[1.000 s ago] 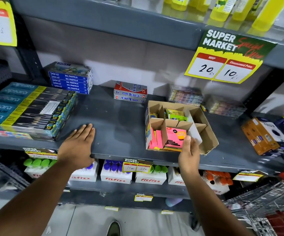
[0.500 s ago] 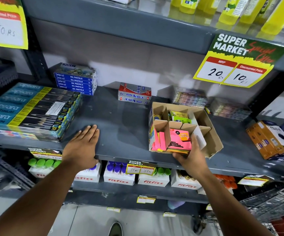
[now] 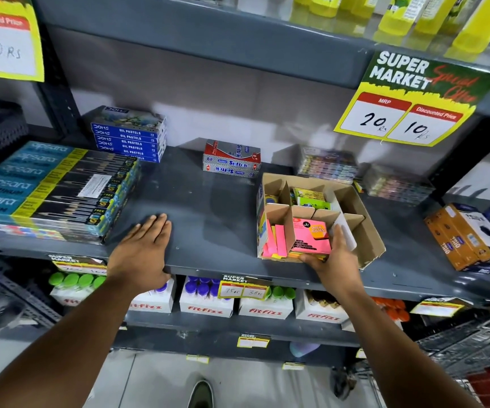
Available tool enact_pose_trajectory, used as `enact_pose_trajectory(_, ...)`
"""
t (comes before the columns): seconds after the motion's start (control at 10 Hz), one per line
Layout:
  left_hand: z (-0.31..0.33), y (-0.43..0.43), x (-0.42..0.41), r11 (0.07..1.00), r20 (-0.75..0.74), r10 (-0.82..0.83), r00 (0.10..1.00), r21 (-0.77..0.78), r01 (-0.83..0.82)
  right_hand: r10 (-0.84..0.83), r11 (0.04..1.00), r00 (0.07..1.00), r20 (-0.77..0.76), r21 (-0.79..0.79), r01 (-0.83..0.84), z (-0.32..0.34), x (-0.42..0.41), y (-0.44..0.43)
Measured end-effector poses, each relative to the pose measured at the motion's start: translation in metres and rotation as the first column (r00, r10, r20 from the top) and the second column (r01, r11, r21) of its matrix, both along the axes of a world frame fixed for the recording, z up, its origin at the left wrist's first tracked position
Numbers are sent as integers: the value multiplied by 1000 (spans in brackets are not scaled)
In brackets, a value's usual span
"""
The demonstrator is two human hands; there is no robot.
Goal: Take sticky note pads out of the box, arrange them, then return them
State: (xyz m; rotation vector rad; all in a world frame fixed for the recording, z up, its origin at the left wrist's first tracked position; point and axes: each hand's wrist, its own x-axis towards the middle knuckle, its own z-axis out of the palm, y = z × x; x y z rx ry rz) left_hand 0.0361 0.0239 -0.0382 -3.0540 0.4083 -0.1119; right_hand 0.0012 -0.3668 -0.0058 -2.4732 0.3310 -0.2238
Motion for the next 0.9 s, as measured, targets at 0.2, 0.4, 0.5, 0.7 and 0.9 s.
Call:
enact_pose_trajectory(0.2,-2,2,1,1000,0,2,1000,-12,-2,84,984,993,82,148,-96,6,-5,0)
enact_pose_trajectory(0.4,-4,1,2,1000,0,8,1000,7,-8,16,980,994,108,194,-37,3,-3,5)
enact_pose_trajectory(0.5,-2,1,2,1000,7,5,1000,-5,-5,-12,989,996,90,150,-1,1,1,3)
enact_pose_trajectory(0.7,-1,-2,0,1000,10,6,1000,-20,-5,-14,1000,1000,25,24,13,-2,-1,6)
enact_pose_trajectory(0.9,3,0,-2,1000,-29,-12,1000,-10,12,-2,997,997,77,72,-3,6,-16,13)
